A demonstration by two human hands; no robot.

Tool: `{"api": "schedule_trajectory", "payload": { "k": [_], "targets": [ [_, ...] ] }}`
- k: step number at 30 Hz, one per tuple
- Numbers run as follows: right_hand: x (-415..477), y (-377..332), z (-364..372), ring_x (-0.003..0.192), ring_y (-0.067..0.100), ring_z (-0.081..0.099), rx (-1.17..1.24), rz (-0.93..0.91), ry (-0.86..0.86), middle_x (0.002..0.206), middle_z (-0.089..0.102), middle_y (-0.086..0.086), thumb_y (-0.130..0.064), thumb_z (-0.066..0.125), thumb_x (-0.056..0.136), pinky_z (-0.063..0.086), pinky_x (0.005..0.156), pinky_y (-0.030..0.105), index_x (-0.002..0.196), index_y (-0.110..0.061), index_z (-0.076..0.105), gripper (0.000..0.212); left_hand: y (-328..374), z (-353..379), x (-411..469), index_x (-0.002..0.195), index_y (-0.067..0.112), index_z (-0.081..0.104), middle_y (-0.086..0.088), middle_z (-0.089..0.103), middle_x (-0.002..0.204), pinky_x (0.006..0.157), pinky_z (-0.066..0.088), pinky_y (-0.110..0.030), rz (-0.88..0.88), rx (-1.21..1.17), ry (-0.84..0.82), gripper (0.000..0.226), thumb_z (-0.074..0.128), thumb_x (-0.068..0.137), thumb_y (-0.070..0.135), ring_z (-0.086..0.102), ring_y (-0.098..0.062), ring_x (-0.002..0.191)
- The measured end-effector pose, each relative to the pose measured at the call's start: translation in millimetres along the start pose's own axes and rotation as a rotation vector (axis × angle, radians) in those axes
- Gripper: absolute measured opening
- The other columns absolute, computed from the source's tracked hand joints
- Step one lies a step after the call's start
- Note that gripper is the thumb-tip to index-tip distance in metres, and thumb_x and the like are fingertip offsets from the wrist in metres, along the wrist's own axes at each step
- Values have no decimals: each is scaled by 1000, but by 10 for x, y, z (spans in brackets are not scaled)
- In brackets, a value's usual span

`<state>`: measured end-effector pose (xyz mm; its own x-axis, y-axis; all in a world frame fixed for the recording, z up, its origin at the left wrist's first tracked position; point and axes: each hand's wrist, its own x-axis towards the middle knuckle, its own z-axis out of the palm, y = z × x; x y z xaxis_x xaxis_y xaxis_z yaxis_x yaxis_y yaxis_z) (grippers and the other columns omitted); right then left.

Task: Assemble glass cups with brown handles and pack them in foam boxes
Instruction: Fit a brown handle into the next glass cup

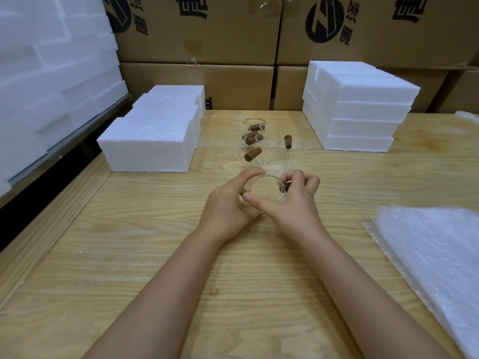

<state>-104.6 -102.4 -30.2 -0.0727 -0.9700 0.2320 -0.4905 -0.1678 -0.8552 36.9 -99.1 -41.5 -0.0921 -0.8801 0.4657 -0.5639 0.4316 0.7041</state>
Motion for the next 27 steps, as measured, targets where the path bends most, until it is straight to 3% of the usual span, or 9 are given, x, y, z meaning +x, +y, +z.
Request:
{"api": "schedule_trajectory", "payload": {
  "k": [3, 6, 8, 12, 16, 18, 20, 24, 27],
  "targets": [
    [0, 23, -36, 107, 10, 38, -41, -75, -57, 113, 22, -3, -51, 83, 51, 32, 91, 10, 104, -20, 37, 76, -15, -16, 17, 117, 55, 49, 4, 61, 73, 69, 51, -26, -55, -33, -14, 72, 75, 66, 11, 58, -9, 66],
    [-4, 32, -85, 103, -5, 38, -16, -115, -112, 112, 21, -8, -49, 83, 54, 30, 83, -2, 106, -21, 39, 73, -49, -13, 31, 110, 64, 49, 11, 62, 71, 60, 44, -14, -78, -114, -25, 76, 74, 66, 7, 53, 1, 57],
    [1, 34, -109, 102, -15, 38, 6, -142, -133, 110, 22, -11, -42, 85, 58, 28, 82, -6, 107, -24, 40, 69, -56, -19, 39, 109, 60, 50, 18, 65, 80, 61, 42, -11, -93, -194, -23, 75, 77, 66, 5, 54, 3, 62],
    [11, -9, -178, 92, -22, 43, 102, -170, -194, 109, 30, -19, -27, 85, 66, 34, 80, -1, 106, -31, 49, 54, -37, -49, 62, 117, 42, 55, 11, 66, 109, 67, 52, -29, -150, -372, -25, 69, 83, 61, 14, 60, -18, 79],
    [14, -33, -244, 94, -6, 54, 288, -190, -209, 112, 47, -4, -10, 74, 80, 44, 81, 13, 107, -31, 58, 38, -20, -89, 70, 120, 32, 58, 5, 66, 118, 90, 53, -50, -201, -500, -58, 74, 86, 55, 9, 62, -13, 106],
    [23, -32, -271, 92, 1, 59, 386, -190, -207, 111, 58, 5, -1, 60, 90, 48, 80, 17, 109, -23, 61, 29, -28, -110, 73, 116, 33, 59, 2, 67, 117, 93, 52, -47, -216, -545, -79, 72, 84, 53, 11, 61, -10, 112],
    [39, -12, -287, 80, -2, 60, 453, -199, -176, 95, 66, 3, 4, 52, 93, 47, 73, 14, 105, -20, 61, 29, -45, -119, 75, 117, 31, 60, 0, 68, 114, 87, 50, -40, -231, -577, -105, 74, 87, 51, 9, 63, -10, 103],
    [75, 35, -260, 72, 5, 62, 589, -168, -102, 73, 68, -9, 5, 54, 91, 50, 73, 18, 94, -17, 59, 22, -59, -137, 76, 131, 29, 51, -7, 68, 115, 83, 53, -27, -250, -655, -150, 81, 82, 57, 17, 67, -19, 106],
    [81, 65, -227, 71, 7, 63, 615, -157, -72, 72, 69, -9, 3, 55, 92, 51, 72, 19, 93, -16, 60, 19, -58, -150, 85, 142, 31, 40, -10, 64, 123, 85, 55, -31, -234, -683, -178, 90, 84, 66, 14, 69, -25, 103]
  ]
}}
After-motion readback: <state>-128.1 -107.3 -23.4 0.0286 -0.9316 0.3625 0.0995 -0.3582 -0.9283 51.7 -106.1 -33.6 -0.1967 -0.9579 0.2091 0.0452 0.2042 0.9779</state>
